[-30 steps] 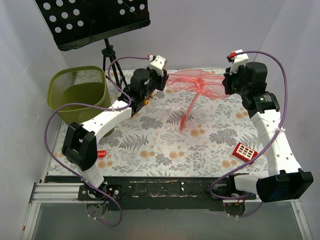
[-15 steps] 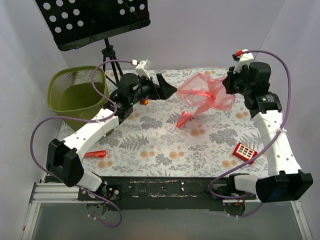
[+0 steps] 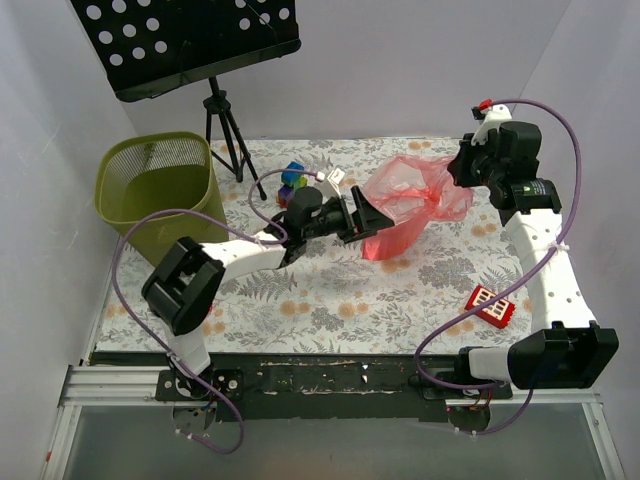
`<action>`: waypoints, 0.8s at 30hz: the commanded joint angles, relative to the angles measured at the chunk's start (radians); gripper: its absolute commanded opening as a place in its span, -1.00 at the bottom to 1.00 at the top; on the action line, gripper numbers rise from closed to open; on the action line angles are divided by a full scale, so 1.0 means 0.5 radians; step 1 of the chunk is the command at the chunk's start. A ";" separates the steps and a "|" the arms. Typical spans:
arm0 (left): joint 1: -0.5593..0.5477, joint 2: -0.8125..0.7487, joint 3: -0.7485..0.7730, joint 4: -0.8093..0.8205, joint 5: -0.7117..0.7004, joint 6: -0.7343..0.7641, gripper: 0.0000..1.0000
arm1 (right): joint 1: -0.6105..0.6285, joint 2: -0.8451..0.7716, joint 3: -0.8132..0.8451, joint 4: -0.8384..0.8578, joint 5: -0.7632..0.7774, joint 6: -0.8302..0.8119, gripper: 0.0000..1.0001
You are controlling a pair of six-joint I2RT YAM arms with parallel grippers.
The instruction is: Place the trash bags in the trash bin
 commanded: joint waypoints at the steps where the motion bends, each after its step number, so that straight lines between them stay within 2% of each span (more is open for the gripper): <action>1: -0.091 0.150 0.214 0.265 -0.243 -0.359 0.96 | -0.002 -0.039 0.064 -0.004 -0.103 0.044 -0.97; 6: -0.095 0.469 0.585 0.007 -0.504 -0.522 0.96 | -0.002 -0.051 0.054 -0.025 -0.174 0.051 -0.97; 7: -0.089 0.512 0.665 -0.045 -0.529 -0.534 0.88 | -0.002 -0.057 0.054 -0.025 -0.183 0.051 -0.97; 9: -0.088 0.592 0.767 -0.106 -0.544 -0.522 0.60 | -0.002 -0.060 0.051 -0.032 -0.177 0.044 -0.97; 13: -0.098 0.617 0.761 -0.110 -0.477 -0.455 0.28 | -0.020 -0.066 0.054 -0.022 -0.158 0.047 -0.97; 16: -0.098 0.531 0.645 -0.085 -0.443 -0.430 0.32 | -0.039 -0.066 0.042 0.002 -0.155 0.066 -0.97; 21: -0.098 0.402 0.485 0.040 -0.357 -0.424 0.65 | -0.045 -0.063 0.005 0.045 -0.189 0.097 -0.97; 24: -0.104 0.369 0.442 0.139 -0.287 -0.406 0.66 | -0.045 -0.060 0.002 0.054 -0.198 0.106 -0.97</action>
